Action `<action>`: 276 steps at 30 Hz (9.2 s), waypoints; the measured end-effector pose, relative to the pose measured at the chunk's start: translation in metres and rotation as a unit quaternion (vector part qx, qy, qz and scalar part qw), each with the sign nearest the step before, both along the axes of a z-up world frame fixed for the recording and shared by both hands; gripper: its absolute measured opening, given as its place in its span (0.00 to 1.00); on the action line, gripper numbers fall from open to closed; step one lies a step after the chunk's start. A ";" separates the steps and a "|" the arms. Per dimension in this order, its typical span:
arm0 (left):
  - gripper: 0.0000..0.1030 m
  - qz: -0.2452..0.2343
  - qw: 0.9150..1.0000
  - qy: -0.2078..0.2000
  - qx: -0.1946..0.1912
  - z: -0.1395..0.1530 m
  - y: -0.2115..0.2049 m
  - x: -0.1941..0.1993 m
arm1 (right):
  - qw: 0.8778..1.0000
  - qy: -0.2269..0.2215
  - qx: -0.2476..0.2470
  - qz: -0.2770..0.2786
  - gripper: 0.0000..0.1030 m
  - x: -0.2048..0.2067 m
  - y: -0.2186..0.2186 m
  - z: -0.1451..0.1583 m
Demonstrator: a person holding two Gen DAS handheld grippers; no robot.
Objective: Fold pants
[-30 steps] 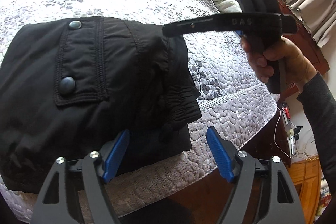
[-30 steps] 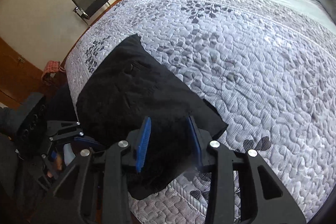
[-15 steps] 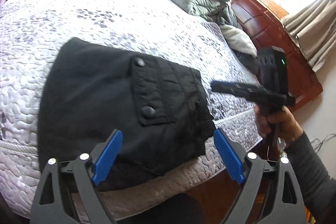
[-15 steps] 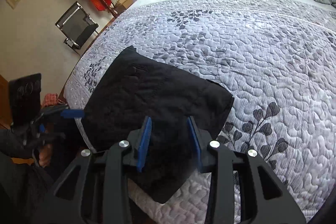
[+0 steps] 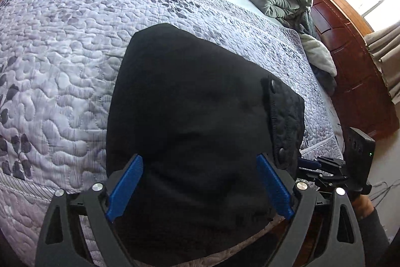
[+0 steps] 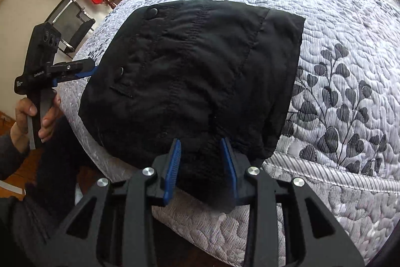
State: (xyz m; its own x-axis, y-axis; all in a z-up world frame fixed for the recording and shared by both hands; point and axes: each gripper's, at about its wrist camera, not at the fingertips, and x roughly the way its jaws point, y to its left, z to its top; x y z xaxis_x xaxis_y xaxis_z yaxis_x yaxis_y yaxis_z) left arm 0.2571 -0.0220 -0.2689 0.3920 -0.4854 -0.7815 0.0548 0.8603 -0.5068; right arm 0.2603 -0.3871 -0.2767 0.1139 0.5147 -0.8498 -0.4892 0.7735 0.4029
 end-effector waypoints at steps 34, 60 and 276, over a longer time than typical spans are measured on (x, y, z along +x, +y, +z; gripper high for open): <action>0.93 -0.129 0.956 0.172 -0.202 -0.061 0.078 0.097 | 0.935 0.216 0.221 -0.175 0.93 0.079 -0.108 -0.042; 0.96 -0.120 0.935 0.224 -0.249 -0.079 0.051 0.090 | 0.922 0.271 0.249 -0.117 0.98 0.085 -0.039 -0.067; 0.96 0.163 0.929 -0.232 0.236 0.290 0.044 -0.262 | 0.949 -0.272 0.024 -0.157 0.96 -0.212 0.193 0.298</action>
